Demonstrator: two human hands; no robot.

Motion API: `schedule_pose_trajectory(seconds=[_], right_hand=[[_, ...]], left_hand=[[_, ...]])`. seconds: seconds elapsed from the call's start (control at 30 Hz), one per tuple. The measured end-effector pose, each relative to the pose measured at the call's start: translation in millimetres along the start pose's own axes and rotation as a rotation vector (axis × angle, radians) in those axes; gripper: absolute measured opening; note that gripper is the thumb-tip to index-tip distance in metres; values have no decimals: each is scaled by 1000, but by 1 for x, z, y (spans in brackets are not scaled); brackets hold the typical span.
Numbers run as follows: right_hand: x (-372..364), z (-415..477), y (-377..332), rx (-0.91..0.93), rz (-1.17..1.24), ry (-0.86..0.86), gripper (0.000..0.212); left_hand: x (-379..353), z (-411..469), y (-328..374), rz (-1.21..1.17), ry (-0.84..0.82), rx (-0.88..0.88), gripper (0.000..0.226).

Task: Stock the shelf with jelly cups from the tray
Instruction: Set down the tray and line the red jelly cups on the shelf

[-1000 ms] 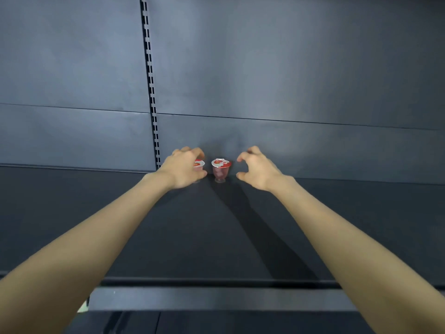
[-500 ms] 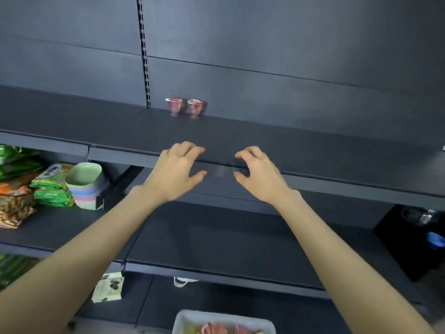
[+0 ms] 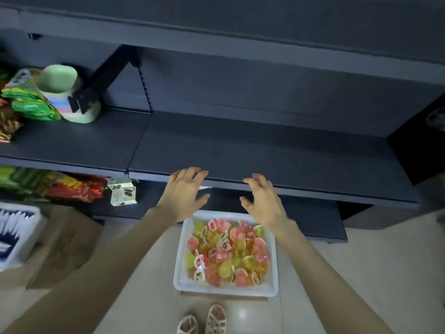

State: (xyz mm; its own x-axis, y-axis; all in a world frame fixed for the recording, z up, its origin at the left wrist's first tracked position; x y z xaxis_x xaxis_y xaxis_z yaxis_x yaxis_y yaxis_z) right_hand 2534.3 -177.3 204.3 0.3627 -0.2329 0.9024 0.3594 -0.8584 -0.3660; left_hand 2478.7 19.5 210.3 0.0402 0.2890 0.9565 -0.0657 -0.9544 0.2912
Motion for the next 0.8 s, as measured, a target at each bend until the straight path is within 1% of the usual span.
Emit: schedule_pose_trajectory(seconds=[0.17,0.33,0.43,0.53,0.6,0.7,0.8], right_hand=[[-101,-7,45,-116,58,-189,48],[-184,-9,97,-226,128,-345,54],[-232,-4,129,-264,161,-446,53],[-276,3,151,-254,198,-522,52],[-302,10,160,-234,231,-539,54],[-335,19,168,-189,270,-546,56],[-362,30,169,-141,304,-555,58]], left_hand=[[-102,-18,-10,-25,-305,129,60],[-201,-33,-16,-164,-479,261,58],[-261,-37,-19,-283,-549,366,57],[-313,-46,-24,-420,-556,548,58],[-341,-57,-28,-480,-536,664,60],[-374,-73,-35,-518,-486,788,62],[-397,-82,-43,-537,-420,878,70]])
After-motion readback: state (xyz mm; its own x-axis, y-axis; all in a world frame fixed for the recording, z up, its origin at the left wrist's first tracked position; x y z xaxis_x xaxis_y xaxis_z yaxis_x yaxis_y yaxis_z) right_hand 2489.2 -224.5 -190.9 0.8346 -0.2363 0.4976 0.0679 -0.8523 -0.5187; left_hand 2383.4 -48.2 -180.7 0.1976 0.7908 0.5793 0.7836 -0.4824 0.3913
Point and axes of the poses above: each hand's wrist, its own z-axis towards the middle knuckle, its own x-axis out of the back of the hand, y = z × x, the point moved 3 cm from there along z, towards the middle knuckle, and after that the axes turned 6 degrees about -y, right-handed, at the moved point
